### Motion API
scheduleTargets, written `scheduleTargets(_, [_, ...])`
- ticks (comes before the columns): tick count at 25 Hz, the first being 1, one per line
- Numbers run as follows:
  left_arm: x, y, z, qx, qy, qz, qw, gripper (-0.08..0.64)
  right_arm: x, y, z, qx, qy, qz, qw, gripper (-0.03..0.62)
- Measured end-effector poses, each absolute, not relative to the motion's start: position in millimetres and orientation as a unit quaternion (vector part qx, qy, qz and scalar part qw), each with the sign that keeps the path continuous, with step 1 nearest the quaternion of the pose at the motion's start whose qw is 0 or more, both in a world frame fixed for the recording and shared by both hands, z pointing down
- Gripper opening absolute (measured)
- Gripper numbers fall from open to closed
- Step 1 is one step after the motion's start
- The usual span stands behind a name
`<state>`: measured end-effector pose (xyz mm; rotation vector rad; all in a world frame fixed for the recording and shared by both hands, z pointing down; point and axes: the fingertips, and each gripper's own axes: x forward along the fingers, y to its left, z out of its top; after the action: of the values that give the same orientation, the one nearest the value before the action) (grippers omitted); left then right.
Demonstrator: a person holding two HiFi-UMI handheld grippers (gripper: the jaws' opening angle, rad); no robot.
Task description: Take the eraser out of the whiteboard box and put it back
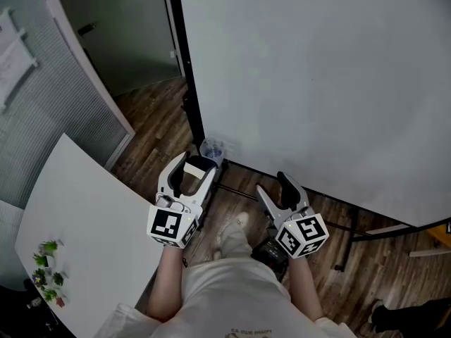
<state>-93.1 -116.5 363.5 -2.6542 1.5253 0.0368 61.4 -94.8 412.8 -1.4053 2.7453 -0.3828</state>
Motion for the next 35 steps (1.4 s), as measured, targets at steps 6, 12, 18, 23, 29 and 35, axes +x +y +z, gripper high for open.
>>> scheduleTargets(6, [-97, -106, 362, -0.863, 0.503, 0.013, 0.043, 0.267, 60, -86, 411, -0.450, 0.885, -0.122, 0.017, 0.287])
scheduleTargets(12, [-101, -105, 359, -0.862, 0.505, 0.016, 0.046, 0.267, 59, -86, 412, -0.450, 0.884, -0.122, 0.021, 0.287])
scheduleTargets(18, [-100, -110, 358, -0.863, 0.503, 0.012, 0.048, 0.267, 60, -90, 412, -0.453, 0.883, -0.122, 0.022, 0.287])
scheduleTargets(23, [-100, -114, 359, -0.864, 0.502, 0.017, 0.044, 0.267, 61, -93, 413, -0.455, 0.882, -0.122, 0.021, 0.287])
scheduleTargets(29, [-100, -124, 362, -0.865, 0.499, 0.016, 0.040, 0.267, 59, -100, 416, -0.456, 0.881, -0.125, 0.015, 0.287])
scheduleTargets(35, [-103, -136, 363, -0.866, 0.499, 0.015, 0.035, 0.267, 54, -110, 418, -0.454, 0.882, -0.129, 0.012, 0.287])
